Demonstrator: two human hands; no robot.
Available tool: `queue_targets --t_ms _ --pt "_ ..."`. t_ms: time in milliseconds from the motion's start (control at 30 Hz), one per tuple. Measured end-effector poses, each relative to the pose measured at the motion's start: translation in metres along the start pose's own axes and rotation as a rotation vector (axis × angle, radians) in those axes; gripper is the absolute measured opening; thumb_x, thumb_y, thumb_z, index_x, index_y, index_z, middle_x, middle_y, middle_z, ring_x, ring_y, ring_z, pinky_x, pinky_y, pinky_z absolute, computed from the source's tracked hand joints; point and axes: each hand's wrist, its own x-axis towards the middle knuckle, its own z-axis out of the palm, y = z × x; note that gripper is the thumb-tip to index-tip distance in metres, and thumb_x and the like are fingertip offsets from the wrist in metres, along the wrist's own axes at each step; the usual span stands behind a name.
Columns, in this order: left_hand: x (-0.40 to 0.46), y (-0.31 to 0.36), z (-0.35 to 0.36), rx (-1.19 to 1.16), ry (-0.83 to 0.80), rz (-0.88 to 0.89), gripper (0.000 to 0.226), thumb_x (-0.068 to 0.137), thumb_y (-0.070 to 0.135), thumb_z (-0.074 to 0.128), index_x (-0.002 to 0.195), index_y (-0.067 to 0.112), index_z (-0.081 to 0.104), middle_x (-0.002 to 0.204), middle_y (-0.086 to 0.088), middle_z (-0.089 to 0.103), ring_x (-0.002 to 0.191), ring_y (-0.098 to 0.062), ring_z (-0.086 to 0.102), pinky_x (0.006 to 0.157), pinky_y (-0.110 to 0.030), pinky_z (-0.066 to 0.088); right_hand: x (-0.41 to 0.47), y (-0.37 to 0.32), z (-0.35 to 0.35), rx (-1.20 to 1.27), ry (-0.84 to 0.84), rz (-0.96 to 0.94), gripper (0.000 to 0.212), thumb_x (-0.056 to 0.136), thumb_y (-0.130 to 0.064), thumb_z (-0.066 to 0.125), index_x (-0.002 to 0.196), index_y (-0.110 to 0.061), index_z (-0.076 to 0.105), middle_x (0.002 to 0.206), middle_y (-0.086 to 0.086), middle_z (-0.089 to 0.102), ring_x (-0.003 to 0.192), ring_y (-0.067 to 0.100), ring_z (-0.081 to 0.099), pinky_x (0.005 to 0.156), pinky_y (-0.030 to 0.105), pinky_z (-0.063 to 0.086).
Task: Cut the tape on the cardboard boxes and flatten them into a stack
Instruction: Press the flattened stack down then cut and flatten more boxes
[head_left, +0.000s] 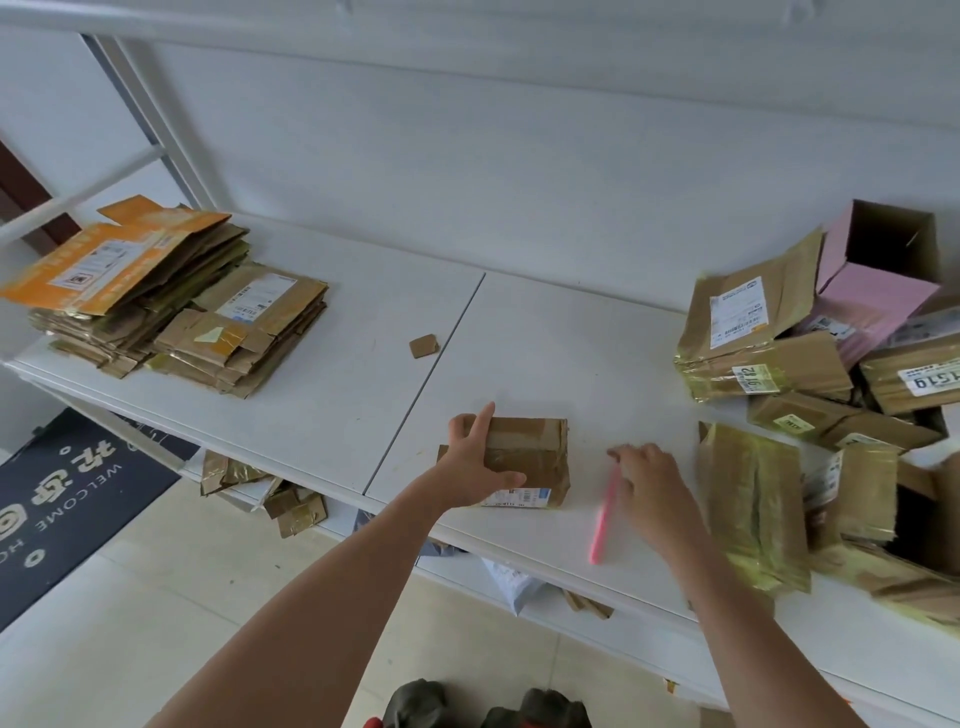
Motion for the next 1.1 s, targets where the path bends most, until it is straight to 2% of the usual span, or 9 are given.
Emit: queue_targets --t_ms 67,167,233,333,433,533,633,933,1100 --pt "-0.001 0.000 0.002 -0.021 0.011 0.009 0.105 0.084 0.024 0.077 0.156 0.027 0.001 0.146 0.000 0.008 0.126 -0.024 0.034 0.101 -0.036 0.050 0.012 -0.027 -0.016 0.277 0.070 -0.079 0.041 0.095 -0.003 0.053 0.133 -0.018 0.056 0.125 0.002 0.056 0.122 0.019 0.050 0.099 0.029 0.042" --pt "-0.003 -0.001 -0.001 -0.037 0.045 -0.003 0.109 0.082 0.020 0.079 0.156 0.026 0.000 0.147 -0.001 0.009 0.128 -0.024 0.035 0.101 -0.035 0.049 0.019 -0.073 -0.026 0.527 -0.091 -0.115 0.041 0.099 -0.015 0.054 0.140 -0.022 0.053 0.137 -0.012 0.049 0.129 0.004 0.042 0.106 0.020 0.032" --pt "-0.005 -0.001 -0.012 -0.066 0.110 -0.010 0.116 0.077 0.014 0.082 0.157 0.024 -0.001 0.146 -0.003 0.011 0.127 -0.022 0.036 0.100 -0.030 0.046 0.021 -0.088 -0.015 0.466 -0.141 -0.118 0.041 0.099 -0.018 0.055 0.140 -0.021 0.054 0.141 -0.008 0.048 0.131 0.009 0.044 0.108 0.021 0.032" --pt "-0.011 -0.007 -0.037 -0.115 0.240 -0.089 0.117 0.070 0.012 0.088 0.157 0.023 0.009 0.144 -0.006 0.018 0.121 -0.021 0.038 0.098 -0.029 0.039 0.012 -0.099 0.005 0.439 -0.025 -0.123 0.040 0.093 -0.018 0.063 0.133 -0.015 0.058 0.121 0.002 0.057 0.115 0.016 0.054 0.100 0.017 0.039" --pt "-0.018 -0.026 -0.053 -0.315 0.297 -0.270 0.094 0.074 0.025 0.086 0.151 0.024 0.031 0.145 -0.007 0.032 0.123 -0.028 0.047 0.099 -0.042 0.048 -0.008 -0.113 0.025 0.473 0.122 -0.074 0.037 0.091 -0.027 0.067 0.126 -0.016 0.062 0.110 0.000 0.059 0.103 0.011 0.055 0.082 0.004 0.035" --pt "-0.027 -0.037 -0.046 -0.624 0.115 -0.304 0.076 0.082 0.020 0.080 0.144 0.029 0.036 0.133 -0.008 0.052 0.104 -0.031 0.062 0.079 -0.044 0.060 -0.018 -0.125 0.037 0.417 0.193 -0.027 0.037 0.092 -0.029 0.066 0.126 -0.015 0.062 0.108 0.001 0.059 0.100 0.014 0.057 0.077 0.012 0.040" --pt "-0.027 -0.036 -0.034 -0.726 0.144 -0.276 0.047 0.085 0.007 0.075 0.121 0.022 0.049 0.127 -0.014 0.055 0.093 -0.033 0.067 0.073 -0.044 0.062 -0.012 -0.132 0.030 0.309 0.145 -0.001 0.039 0.094 -0.037 0.062 0.126 -0.015 0.059 0.115 0.001 0.058 0.104 0.015 0.057 0.073 0.018 0.043" --pt "-0.028 -0.020 -0.032 -0.619 0.317 -0.324 0.034 0.085 0.000 0.071 0.109 0.016 0.054 0.098 -0.011 0.063 0.086 -0.030 0.071 0.057 -0.033 0.061 0.008 -0.150 0.017 0.031 0.065 -0.040 0.065 0.085 -0.071 0.052 0.123 -0.018 0.050 0.108 -0.002 0.061 0.094 0.014 0.061 0.067 0.020 0.033" --pt "-0.029 -0.022 -0.032 -0.627 0.328 -0.326 0.034 0.085 -0.002 0.069 0.109 0.017 0.055 0.099 -0.012 0.064 0.081 -0.029 0.070 0.056 -0.034 0.061 0.017 -0.163 0.010 -0.200 0.007 -0.104 0.049 0.096 -0.060 0.046 0.116 -0.015 0.052 0.105 0.002 0.065 0.094 0.020 0.065 0.066 0.024 0.035"
